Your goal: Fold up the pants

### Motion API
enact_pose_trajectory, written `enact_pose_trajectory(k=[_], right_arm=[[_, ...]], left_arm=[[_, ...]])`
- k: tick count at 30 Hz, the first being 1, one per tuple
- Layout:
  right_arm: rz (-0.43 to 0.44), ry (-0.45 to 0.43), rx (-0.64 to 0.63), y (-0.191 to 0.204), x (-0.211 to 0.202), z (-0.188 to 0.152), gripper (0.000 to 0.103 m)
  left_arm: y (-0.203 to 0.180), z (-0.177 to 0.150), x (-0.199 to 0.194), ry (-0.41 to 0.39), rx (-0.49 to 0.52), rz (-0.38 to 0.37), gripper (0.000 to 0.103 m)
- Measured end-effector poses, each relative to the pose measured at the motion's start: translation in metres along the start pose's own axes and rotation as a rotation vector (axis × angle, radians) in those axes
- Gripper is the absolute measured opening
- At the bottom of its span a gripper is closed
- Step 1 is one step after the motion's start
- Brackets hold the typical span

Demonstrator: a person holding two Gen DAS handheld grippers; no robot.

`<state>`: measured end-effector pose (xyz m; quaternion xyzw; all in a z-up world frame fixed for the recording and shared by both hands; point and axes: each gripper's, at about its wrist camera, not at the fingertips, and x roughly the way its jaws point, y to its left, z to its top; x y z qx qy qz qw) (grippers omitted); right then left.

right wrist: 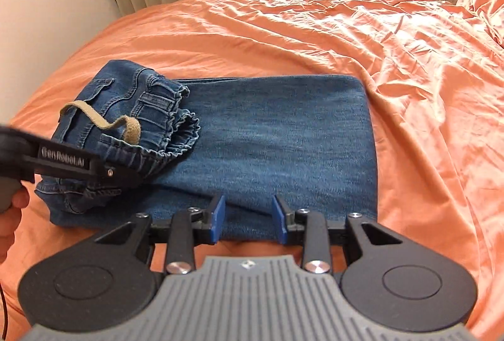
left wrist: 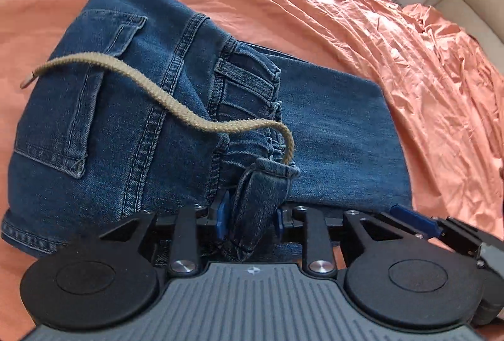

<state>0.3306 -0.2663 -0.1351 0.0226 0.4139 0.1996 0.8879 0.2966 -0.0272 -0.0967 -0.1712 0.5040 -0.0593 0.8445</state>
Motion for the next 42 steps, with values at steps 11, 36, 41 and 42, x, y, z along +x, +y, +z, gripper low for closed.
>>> enact_pose_trajectory(k=[11,36,41,42], right_arm=[[0.065,-0.021,0.027,0.019,-0.01,0.01,0.031],[0.418,0.092,0.603,0.008,0.144,0.07,0.052],[0.487,0.106,0.758,-0.003,0.161,0.066,0.021],[0.494,0.096,0.758,-0.002,0.159,0.067,0.017]], left_arm=[[0.055,0.004,-0.015,0.064,-0.243,-0.38,0.066],[0.133,0.064,-0.053,-0.21,-0.061,0.011,0.066],[0.14,0.065,-0.042,-0.199,-0.084,0.013,0.066],[0.14,0.064,-0.041,-0.2,-0.087,0.013,0.066]])
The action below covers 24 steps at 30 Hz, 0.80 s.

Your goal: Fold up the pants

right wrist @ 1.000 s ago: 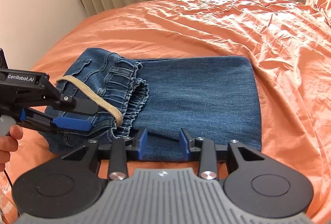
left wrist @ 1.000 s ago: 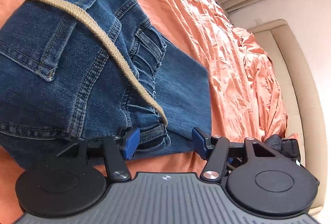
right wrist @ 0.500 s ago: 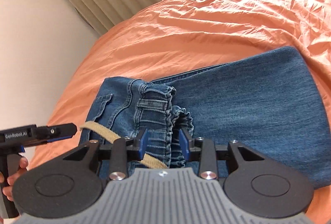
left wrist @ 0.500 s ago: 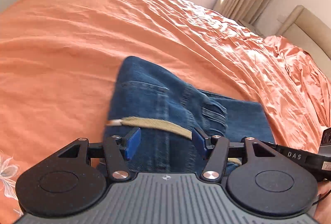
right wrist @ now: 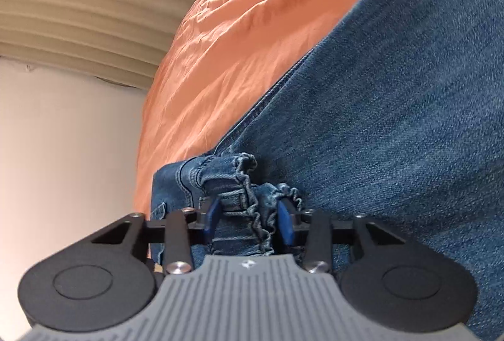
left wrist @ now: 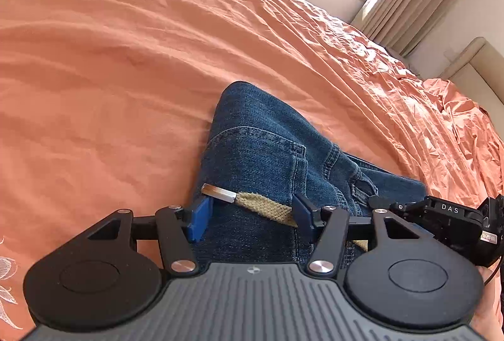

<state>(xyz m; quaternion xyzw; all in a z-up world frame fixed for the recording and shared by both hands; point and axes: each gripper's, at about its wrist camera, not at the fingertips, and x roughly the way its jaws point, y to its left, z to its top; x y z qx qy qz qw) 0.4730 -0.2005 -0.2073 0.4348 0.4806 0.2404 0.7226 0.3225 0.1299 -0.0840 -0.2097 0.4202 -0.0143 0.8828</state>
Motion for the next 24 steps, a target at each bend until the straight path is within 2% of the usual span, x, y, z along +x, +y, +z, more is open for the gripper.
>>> enact_pose_trajectory(k=[6,9,12,16,18,20,22,24], right_arm=[[-0.023,-0.052,-0.215,0.052,-0.02,-0.006,0.009],[0.003,-0.075,-0.29,0.089,-0.041,-0.001,0.008],[0.008,-0.075,-0.336,0.129,-0.062,0.01,0.008],[-0.006,-0.117,-0.422,0.173,-0.096,0.03,0.008],[-0.05,-0.146,-0.431,0.178,-0.118,0.043,0.008],[-0.11,-0.176,-0.424,0.171,-0.136,0.056,0.008],[-0.182,-0.185,-0.397,0.15,-0.148,0.066,0.008],[-0.267,-0.174,-0.35,0.113,-0.155,0.072,0.008]], left_arm=[[0.001,0.001,-0.005,-0.014,-0.009,0.003,0.066],[0.001,0.003,-0.02,-0.07,-0.042,0.004,0.062],[-0.006,0.009,-0.037,-0.151,-0.039,0.074,0.058],[-0.013,0.021,-0.049,-0.207,-0.088,0.018,0.058],[-0.021,0.024,-0.05,-0.22,-0.073,0.01,0.058],[-0.032,0.025,-0.043,-0.214,-0.033,0.006,0.052],[-0.041,0.024,-0.032,-0.194,-0.003,-0.004,0.048],[-0.05,0.02,-0.02,-0.179,0.014,-0.017,0.046]])
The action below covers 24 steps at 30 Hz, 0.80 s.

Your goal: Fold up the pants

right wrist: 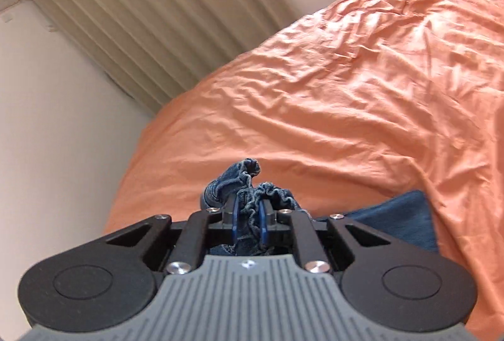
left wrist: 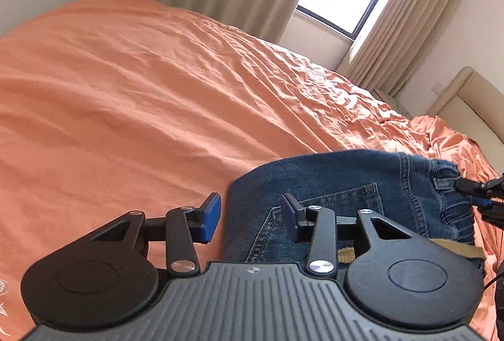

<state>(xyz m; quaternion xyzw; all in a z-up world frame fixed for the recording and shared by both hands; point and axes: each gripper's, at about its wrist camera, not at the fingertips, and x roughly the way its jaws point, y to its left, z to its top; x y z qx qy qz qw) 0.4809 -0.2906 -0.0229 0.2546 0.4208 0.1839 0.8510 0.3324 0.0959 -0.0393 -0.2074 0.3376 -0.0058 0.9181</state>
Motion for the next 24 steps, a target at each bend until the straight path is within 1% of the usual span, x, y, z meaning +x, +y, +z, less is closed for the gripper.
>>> enact_pose_trajectory(k=[2,3,5,6,8,9,12,13,15,16,20,21,22,24], right_arm=[[-0.074,0.036,0.045,-0.034,0.012,-0.01,0.008],[-0.103,0.057,0.068,-0.054,0.02,-0.021,0.008],[-0.132,0.063,0.1,-0.081,0.028,-0.033,0.008],[-0.125,0.061,0.119,-0.091,0.032,-0.038,0.008],[-0.097,0.054,0.141,-0.094,0.029,-0.038,0.008],[-0.074,0.043,0.125,-0.089,0.027,-0.034,0.008],[0.041,0.011,0.101,-0.078,0.009,-0.026,0.008],[0.032,0.008,0.101,-0.079,0.01,-0.023,0.008],[-0.037,0.019,0.094,-0.084,0.021,-0.02,0.008],[-0.058,0.03,0.113,-0.093,0.026,-0.022,0.008],[-0.085,0.051,0.171,-0.126,0.047,-0.037,0.008],[-0.091,0.054,0.18,-0.132,0.054,-0.04,0.008],[-0.097,0.058,0.187,-0.137,0.058,-0.042,0.008],[-0.118,0.065,0.173,-0.142,0.065,-0.045,0.008]], left_arm=[[-0.005,-0.007,0.01,0.012,0.003,-0.01,0.044],[-0.007,-0.012,0.015,0.023,0.008,-0.013,0.043],[-0.011,-0.017,0.022,0.045,0.018,-0.013,0.04],[-0.011,-0.019,0.025,0.053,0.023,-0.012,0.04],[-0.012,-0.02,0.028,0.058,0.042,-0.004,0.04],[-0.012,-0.02,0.029,0.057,0.048,-0.002,0.04],[-0.008,-0.017,0.03,0.053,0.049,0.002,0.04],[-0.007,-0.015,0.032,0.053,0.045,-0.004,0.038],[-0.008,-0.013,0.039,0.063,0.05,-0.033,0.038],[-0.011,-0.012,0.043,0.066,0.062,-0.041,0.038],[-0.018,-0.01,0.064,0.073,0.095,-0.028,0.038],[-0.02,-0.009,0.07,0.081,0.099,-0.027,0.037],[-0.022,-0.01,0.077,0.091,0.11,-0.025,0.033],[-0.025,-0.01,0.089,0.105,0.138,-0.011,0.032]])
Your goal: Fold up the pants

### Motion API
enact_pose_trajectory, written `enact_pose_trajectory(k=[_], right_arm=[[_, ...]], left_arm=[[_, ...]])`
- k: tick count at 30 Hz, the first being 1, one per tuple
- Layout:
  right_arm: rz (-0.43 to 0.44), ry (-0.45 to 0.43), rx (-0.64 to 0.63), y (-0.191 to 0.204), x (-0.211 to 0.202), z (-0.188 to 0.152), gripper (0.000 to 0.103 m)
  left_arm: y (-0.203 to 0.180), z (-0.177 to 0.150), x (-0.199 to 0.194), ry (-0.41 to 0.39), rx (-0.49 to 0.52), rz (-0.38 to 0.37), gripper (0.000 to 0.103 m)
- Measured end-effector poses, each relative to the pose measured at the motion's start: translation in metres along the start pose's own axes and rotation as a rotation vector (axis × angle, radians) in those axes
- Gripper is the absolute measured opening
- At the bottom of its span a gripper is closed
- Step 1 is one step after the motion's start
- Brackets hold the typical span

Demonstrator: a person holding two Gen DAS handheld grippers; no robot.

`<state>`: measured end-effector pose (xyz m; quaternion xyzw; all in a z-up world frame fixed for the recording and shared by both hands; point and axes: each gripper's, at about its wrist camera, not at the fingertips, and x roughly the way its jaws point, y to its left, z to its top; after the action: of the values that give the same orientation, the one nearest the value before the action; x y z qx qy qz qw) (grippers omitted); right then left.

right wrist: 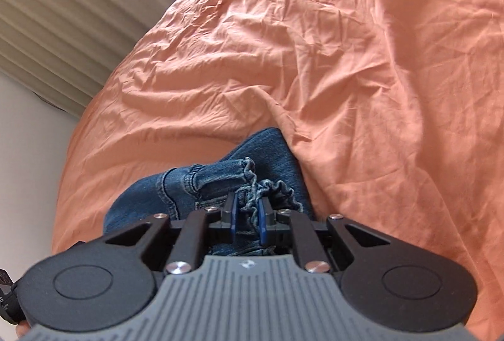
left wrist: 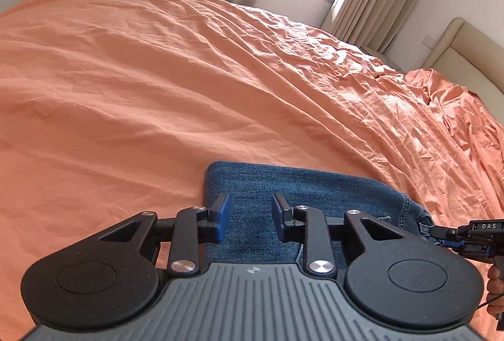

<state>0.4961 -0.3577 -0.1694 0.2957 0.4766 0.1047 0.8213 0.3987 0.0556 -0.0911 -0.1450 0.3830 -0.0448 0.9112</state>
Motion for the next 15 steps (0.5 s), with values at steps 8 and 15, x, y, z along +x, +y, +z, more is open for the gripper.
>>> enact_pose_trajectory(k=[8,15], right_arm=[[-0.037,-0.01,-0.078,-0.005,0.01,-0.007,0.009],[-0.091,-0.041,-0.135,0.009,0.0,-0.011,0.018]], left_arm=[[-0.021,0.0,0.059,0.088,0.234,0.155,0.03],[-0.029,0.0,0.057,0.099,0.339,0.272,0.026]])
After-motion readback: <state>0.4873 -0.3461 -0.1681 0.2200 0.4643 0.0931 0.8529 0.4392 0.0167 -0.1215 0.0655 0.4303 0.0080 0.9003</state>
